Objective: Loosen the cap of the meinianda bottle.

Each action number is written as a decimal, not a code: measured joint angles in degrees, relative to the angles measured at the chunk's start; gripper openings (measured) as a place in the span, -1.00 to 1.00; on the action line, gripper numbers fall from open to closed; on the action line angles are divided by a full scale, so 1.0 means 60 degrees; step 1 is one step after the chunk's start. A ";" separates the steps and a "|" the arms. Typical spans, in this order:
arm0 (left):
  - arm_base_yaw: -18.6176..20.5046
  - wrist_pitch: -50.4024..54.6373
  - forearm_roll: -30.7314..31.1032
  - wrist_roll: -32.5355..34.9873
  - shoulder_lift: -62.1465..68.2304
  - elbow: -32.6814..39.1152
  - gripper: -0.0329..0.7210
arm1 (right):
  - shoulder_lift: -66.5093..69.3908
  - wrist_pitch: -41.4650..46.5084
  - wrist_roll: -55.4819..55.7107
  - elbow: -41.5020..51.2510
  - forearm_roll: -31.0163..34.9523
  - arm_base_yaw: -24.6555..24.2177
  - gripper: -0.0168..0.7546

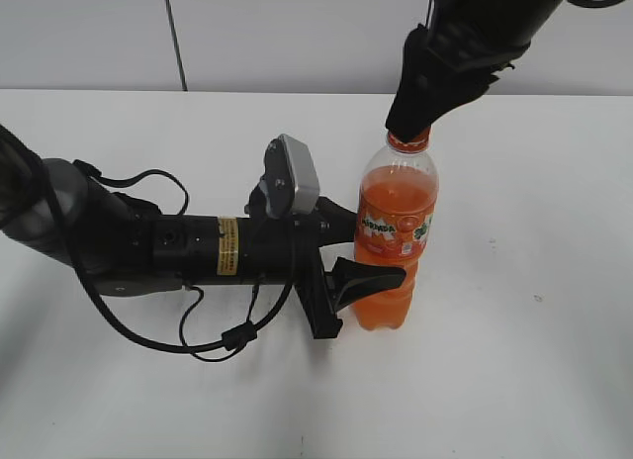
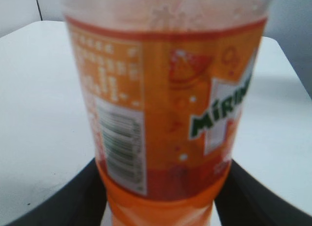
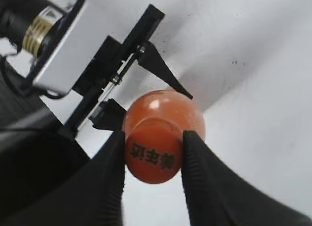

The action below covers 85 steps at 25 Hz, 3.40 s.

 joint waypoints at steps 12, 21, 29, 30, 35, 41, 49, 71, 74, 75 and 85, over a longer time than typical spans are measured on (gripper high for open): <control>0.0000 0.0008 0.0061 -0.0008 0.0000 0.0000 0.16 | -0.0009 0.0038 -0.8372 -0.0048 -0.0053 0.0000 -0.27; 0.0012 -0.0011 0.0080 -0.0008 0.0000 0.0000 0.16 | -0.0760 0.0039 -0.6733 -0.0057 0.0414 0.0000 0.60; 0.0012 -0.0011 0.0098 -0.0008 0.0000 0.0000 0.16 | -0.0978 0.0047 0.3149 -0.0097 0.0254 0.0000 0.29; 0.0012 -0.0011 0.0098 -0.0008 0.0000 0.0000 0.16 | -0.0946 0.0047 0.3636 -0.0097 0.0208 0.0000 0.29; 0.0012 -0.0011 0.0106 -0.0008 0.0000 0.0000 0.16 | -0.0322 0.0047 0.4262 -0.0097 0.0048 0.0000 0.28; 0.0012 -0.0020 0.0106 -0.0008 0.0000 0.0000 0.16 | 0.0080 0.0047 0.4304 -0.0097 -0.0200 0.0000 0.06; 0.0012 -0.0020 0.0106 -0.0008 0.0000 0.0000 0.16 | 0.0080 0.0039 0.1033 -0.0097 -0.0006 0.0000 -0.25; 0.0016 -0.0020 0.0148 -0.0008 0.0000 0.0000 0.16 | -0.0867 0.0048 -0.3296 -0.0110 0.0290 0.0011 0.42; 0.0016 -0.0020 0.0148 -0.0008 0.0000 0.0000 0.16 | -0.1053 0.0048 -0.0278 -0.0110 0.0280 0.0011 0.38; 0.0016 -0.0020 0.0155 -0.0008 0.0000 0.0000 0.16 | -0.1053 0.0057 0.1158 -0.0110 0.0253 0.0011 0.37; 0.0016 -0.0028 0.0176 0.0001 0.0000 0.0000 0.16 | 0.0008 0.0057 0.4180 -0.0110 -0.0008 0.0011 0.36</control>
